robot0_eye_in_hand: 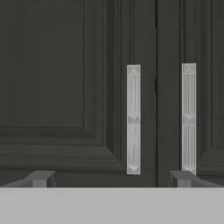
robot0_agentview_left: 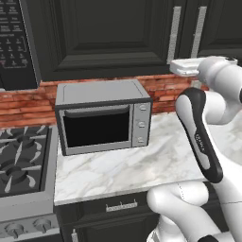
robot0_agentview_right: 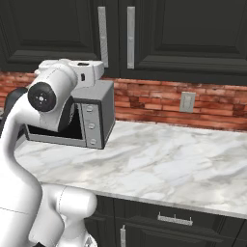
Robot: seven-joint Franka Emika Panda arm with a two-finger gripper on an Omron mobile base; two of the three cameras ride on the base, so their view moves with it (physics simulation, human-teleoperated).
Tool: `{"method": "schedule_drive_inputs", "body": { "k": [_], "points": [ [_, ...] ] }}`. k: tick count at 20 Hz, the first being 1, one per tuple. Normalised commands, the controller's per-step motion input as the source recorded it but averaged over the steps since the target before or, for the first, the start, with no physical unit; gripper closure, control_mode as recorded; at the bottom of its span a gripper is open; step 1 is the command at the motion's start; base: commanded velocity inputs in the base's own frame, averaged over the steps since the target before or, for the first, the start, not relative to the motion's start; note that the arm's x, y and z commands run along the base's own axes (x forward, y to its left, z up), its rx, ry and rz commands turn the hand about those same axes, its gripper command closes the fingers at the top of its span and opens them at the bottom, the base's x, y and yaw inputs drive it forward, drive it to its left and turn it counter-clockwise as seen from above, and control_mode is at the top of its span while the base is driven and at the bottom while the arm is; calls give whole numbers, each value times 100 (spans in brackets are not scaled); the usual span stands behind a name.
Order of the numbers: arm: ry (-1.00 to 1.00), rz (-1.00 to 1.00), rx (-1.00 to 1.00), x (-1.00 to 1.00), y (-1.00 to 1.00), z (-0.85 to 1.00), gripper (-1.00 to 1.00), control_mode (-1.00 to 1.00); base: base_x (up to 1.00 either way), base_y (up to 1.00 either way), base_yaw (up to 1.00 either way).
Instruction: Get the candle and the beer from the cabinet and move them to the dining counter.
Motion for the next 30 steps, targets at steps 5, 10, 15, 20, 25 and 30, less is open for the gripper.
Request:
{"method": "schedule_drive_inputs", "body": {
  "k": [5,10,15,20,25,30],
  "points": [
    [-9,-1,0,0,0,6,-100,-100,0,0,0],
    [-2,0,0,0,0,6,-100,-100,0,0,0],
    [0,0,0,0,0,0,-100,-100,0,0,0],
    [-2,-8,0,17,-9,0,-100,-100,0,0,0],
    [-9,-2,0,26,-24,0,-100,-100,0,0,0],
    [-9,0,1,24,-11,0,-100,-100,0,0,0]
  ]
}}
